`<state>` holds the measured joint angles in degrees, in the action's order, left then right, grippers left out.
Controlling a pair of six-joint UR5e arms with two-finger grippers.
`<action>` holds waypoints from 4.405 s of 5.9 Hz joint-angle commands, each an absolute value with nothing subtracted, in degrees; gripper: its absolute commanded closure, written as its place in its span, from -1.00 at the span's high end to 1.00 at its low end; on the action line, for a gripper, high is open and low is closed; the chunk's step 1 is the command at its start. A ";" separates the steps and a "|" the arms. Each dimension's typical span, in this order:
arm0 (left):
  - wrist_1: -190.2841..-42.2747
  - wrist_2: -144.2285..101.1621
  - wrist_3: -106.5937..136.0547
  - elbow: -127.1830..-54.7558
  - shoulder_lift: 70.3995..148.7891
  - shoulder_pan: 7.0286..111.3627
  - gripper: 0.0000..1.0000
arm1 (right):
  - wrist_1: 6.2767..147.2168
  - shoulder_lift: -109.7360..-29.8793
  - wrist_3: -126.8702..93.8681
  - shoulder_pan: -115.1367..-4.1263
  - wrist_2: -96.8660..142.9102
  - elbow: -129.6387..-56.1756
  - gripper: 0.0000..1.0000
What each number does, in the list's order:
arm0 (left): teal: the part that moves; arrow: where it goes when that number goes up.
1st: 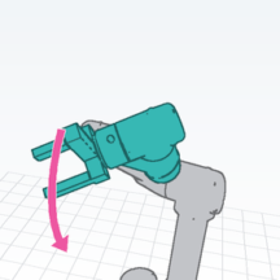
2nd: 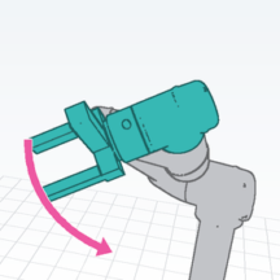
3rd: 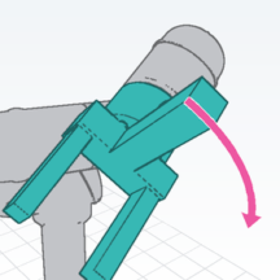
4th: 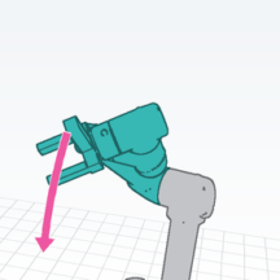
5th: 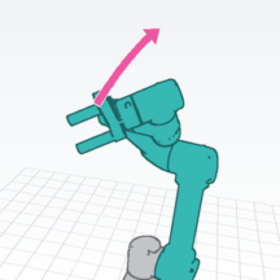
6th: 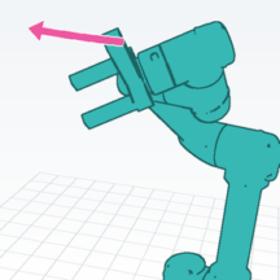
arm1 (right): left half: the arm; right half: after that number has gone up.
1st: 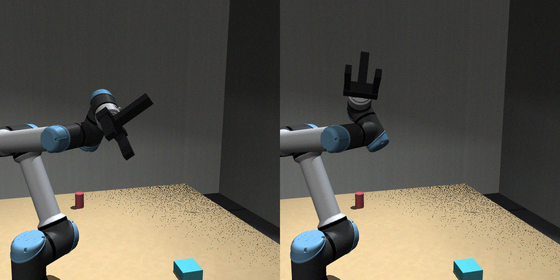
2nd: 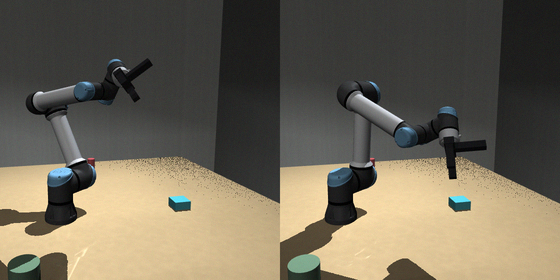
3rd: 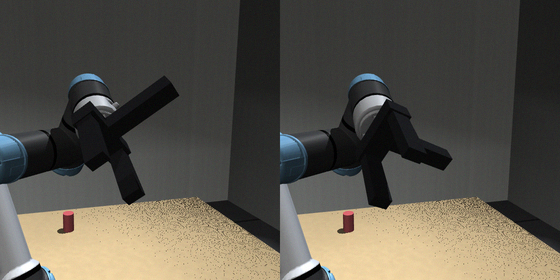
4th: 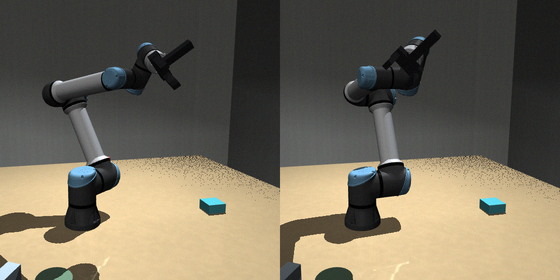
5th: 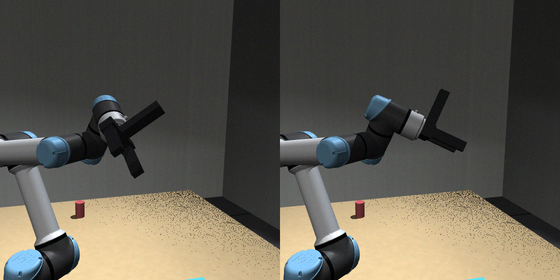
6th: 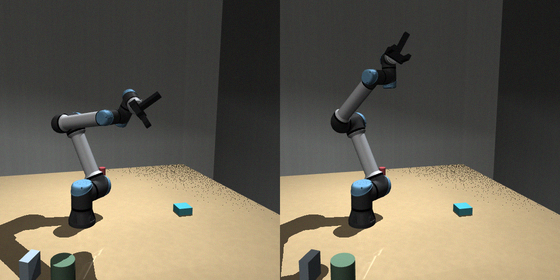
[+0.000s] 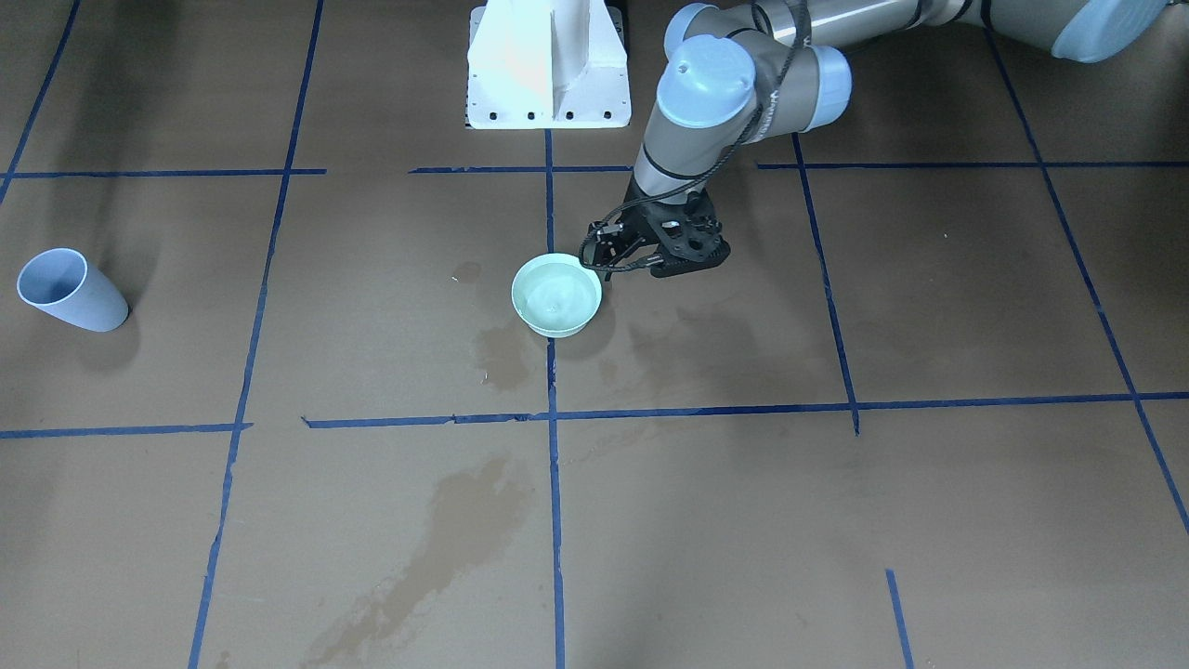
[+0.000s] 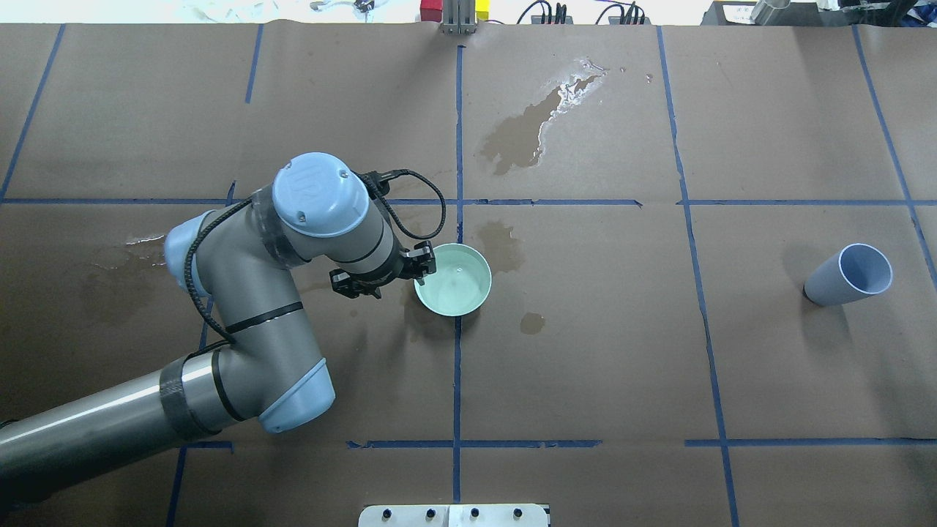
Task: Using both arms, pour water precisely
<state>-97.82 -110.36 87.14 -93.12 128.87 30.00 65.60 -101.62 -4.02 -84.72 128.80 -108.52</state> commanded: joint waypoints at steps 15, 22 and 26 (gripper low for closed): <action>-105.46 -112.81 78.33 -100.53 117.28 34.87 -1.00 | 92.46 -97.91 18.37 -90.97 137.81 -112.32 1.00; -115.84 -134.20 47.35 -101.08 92.84 56.31 -1.00 | 92.46 -98.35 18.28 -90.97 137.55 -113.47 1.00; -115.93 -140.09 29.91 -89.67 91.58 63.89 -1.00 | 92.55 -98.35 17.85 -90.97 137.64 -114.17 1.00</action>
<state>-115.92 -139.26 33.28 -92.28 91.73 62.97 92.48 -98.35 18.09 -90.97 137.63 -113.93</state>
